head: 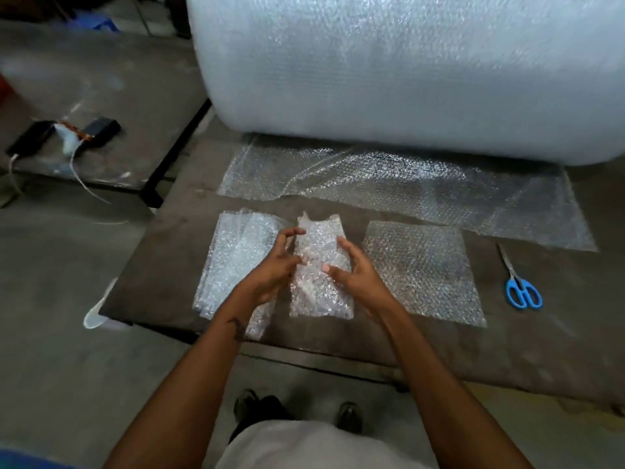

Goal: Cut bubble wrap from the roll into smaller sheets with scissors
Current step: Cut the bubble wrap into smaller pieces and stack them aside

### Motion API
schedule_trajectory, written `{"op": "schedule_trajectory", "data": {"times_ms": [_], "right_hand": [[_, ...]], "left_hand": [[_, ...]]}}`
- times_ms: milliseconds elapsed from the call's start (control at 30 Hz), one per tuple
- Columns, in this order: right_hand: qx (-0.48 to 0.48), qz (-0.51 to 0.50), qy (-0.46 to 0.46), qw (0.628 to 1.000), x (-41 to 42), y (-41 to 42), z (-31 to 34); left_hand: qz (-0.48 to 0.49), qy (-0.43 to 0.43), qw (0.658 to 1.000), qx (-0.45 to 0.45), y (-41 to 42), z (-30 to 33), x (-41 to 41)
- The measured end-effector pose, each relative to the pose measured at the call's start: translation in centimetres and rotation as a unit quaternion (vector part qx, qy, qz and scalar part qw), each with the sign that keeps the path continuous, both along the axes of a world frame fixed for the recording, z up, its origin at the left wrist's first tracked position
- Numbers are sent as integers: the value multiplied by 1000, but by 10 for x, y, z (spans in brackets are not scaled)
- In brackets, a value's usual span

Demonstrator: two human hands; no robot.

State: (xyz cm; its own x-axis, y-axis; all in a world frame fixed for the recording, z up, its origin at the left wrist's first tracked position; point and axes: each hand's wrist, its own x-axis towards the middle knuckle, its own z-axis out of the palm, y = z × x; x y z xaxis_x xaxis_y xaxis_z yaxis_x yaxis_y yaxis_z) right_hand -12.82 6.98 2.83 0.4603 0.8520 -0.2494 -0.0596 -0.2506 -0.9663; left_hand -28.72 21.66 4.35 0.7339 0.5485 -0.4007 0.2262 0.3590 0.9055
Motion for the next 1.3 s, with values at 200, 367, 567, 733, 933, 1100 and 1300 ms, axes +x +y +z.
{"op": "schedule_trajectory", "data": {"times_ms": [200,367,567,733,933,1100,1300], "right_hand": [[-25,35,-157,987,-72,66,4],[-68,1,-196,978,-129,108,-9],[-228,-30,-353,907,-174,135,-38],[-297,-135,-380,865,-183,149,-29],[-233,-176,-303,907,-163,156,-29],[-170,-200,-289,921,-159,154,-29],[-207,-220,-336,892,-165,164,-20]], "left_hand": [[-37,60,996,60,71,7,-71],[-101,107,960,240,118,-17,-106],[-175,184,863,437,131,-57,-110],[-72,153,909,381,127,-62,-104],[-5,188,947,262,141,-51,-82],[-20,188,948,256,148,-55,-72],[2,175,940,293,149,-49,-78]]}}
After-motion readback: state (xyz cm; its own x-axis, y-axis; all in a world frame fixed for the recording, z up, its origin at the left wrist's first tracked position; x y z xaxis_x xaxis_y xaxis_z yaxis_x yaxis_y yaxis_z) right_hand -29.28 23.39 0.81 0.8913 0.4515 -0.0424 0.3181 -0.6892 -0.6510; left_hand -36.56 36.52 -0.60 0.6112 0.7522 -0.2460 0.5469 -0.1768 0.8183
